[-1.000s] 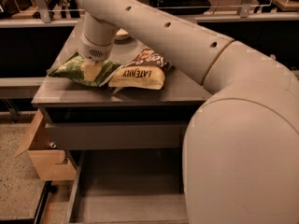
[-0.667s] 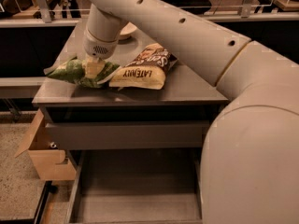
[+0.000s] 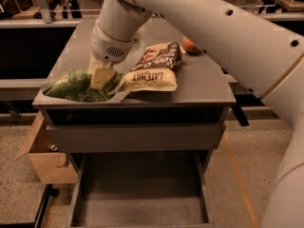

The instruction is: Place green jalapeno chip bag into middle drawer

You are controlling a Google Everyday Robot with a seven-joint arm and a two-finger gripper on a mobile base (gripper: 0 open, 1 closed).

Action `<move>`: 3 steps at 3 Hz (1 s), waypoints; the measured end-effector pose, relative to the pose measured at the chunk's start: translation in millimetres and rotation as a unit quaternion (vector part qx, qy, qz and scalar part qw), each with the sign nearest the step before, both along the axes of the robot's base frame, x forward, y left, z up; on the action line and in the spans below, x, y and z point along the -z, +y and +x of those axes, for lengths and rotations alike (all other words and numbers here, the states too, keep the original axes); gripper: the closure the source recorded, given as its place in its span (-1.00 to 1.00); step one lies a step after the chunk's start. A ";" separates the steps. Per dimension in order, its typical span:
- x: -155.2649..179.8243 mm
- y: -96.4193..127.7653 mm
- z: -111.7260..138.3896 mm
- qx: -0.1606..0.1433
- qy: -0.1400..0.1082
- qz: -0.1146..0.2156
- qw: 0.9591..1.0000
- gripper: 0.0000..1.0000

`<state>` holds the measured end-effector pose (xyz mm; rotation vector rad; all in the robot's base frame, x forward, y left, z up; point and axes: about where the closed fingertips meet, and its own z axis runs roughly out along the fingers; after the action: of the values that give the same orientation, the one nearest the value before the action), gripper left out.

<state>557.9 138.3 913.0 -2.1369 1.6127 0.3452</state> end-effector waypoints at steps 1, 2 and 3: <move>0.0 0.0 0.0 0.000 0.000 0.000 1.000 1.00; 11.7 -4.2 -26.5 -0.012 0.007 -0.006 1.000 1.00; 23.3 -14.0 -76.4 -0.013 0.017 -0.025 0.999 1.00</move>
Offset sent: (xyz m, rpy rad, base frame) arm -0.0801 -0.0158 -0.0351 -0.0391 0.0421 0.0732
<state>481.5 124.3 889.6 -2.2023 1.6292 0.3551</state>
